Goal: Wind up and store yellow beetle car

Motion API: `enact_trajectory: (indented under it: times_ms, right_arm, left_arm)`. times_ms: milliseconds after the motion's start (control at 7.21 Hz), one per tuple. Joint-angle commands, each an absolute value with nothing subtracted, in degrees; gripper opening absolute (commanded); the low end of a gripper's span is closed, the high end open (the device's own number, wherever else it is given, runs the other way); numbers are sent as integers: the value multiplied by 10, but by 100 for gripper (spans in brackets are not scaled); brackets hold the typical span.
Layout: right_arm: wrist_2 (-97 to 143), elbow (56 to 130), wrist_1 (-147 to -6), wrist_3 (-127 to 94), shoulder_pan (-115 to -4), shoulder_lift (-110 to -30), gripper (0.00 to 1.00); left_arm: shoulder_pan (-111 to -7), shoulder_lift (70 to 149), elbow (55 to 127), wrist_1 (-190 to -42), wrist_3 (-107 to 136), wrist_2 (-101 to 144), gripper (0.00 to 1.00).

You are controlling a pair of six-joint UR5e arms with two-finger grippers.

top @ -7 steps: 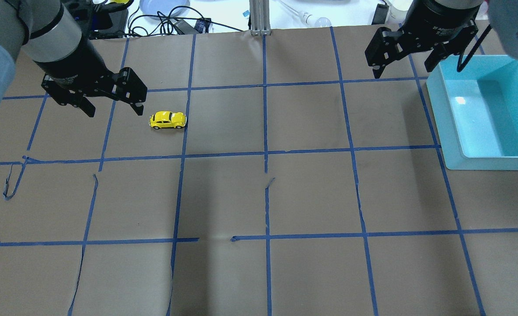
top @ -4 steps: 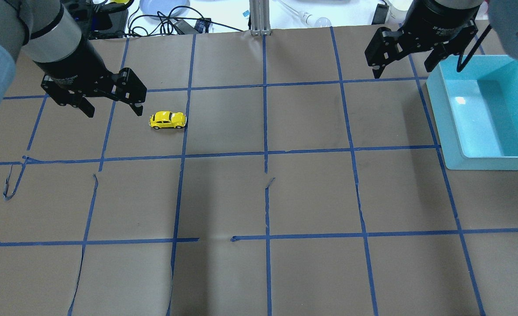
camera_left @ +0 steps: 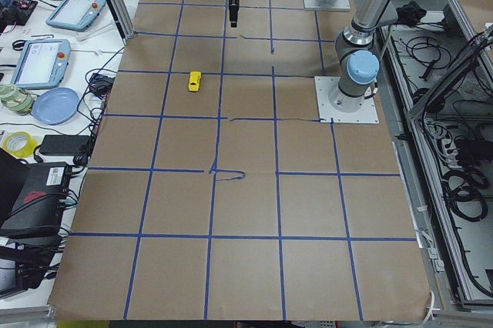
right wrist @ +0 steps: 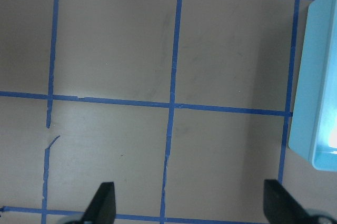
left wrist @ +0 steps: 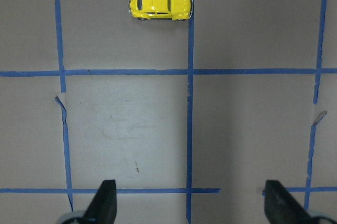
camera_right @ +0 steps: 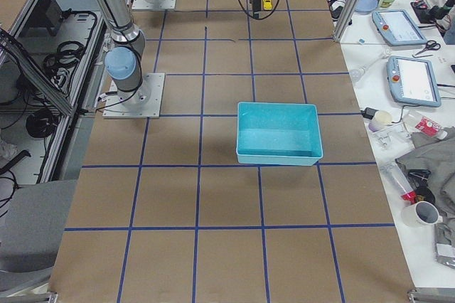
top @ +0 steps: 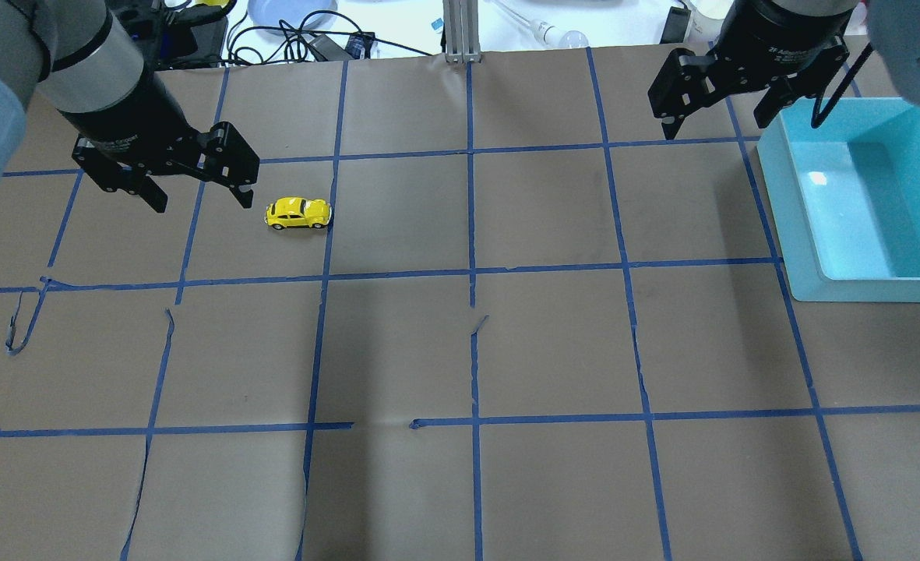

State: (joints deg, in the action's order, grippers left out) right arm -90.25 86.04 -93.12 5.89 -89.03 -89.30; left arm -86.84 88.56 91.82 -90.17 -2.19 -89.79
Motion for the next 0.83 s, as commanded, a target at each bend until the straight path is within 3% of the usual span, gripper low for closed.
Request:
enact_trajectory:
  times_ms: [0, 693]
  right_arm:
    - [-901, 860, -932, 59, -890, -893, 100]
    - [-902, 860, -933, 59, -888, -893, 100]
  left_arm:
    - [-867, 886, 918, -906, -21, -897, 100]
    - [-868, 888, 918, -907, -21, -899, 100]
